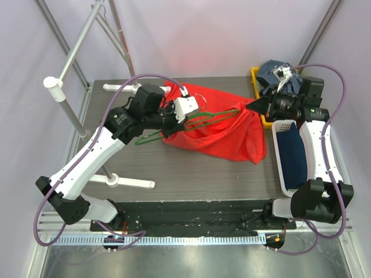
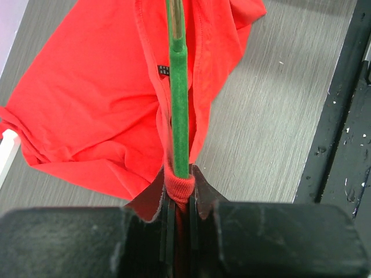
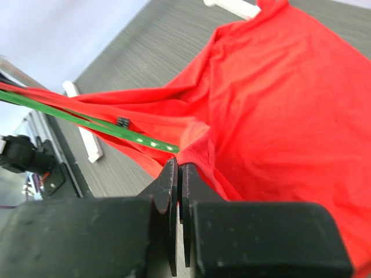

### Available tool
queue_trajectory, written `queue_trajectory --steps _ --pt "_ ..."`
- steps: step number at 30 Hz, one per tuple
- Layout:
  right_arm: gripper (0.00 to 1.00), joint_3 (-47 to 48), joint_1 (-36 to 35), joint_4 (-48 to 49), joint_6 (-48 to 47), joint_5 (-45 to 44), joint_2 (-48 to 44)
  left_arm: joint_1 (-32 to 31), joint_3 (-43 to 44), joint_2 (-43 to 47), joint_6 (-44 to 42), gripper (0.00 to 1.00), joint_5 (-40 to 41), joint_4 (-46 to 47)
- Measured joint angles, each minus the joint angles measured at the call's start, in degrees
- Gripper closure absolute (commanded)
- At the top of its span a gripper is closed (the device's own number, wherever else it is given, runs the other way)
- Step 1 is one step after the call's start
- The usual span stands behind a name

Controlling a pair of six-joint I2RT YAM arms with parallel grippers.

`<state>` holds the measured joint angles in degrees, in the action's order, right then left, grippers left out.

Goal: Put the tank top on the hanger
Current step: Hang the tank top on the hanger.

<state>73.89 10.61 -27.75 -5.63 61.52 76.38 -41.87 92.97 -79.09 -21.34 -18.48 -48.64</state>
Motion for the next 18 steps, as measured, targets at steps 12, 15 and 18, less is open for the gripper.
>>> queue_trajectory --steps 12,15,18 --pt "0.99 1.0 -0.1 5.7 5.9 6.2 -4.0 0.0 0.0 -0.1 0.0 1.00 0.0 1.0" --pt "0.99 1.3 -0.1 7.9 8.4 7.7 -5.0 0.0 0.0 -0.2 0.0 1.00 0.0 1.8" --pt "0.99 1.3 -0.1 12.8 13.4 9.1 -5.1 0.0 0.0 -0.3 0.0 1.00 -0.1 2.4"
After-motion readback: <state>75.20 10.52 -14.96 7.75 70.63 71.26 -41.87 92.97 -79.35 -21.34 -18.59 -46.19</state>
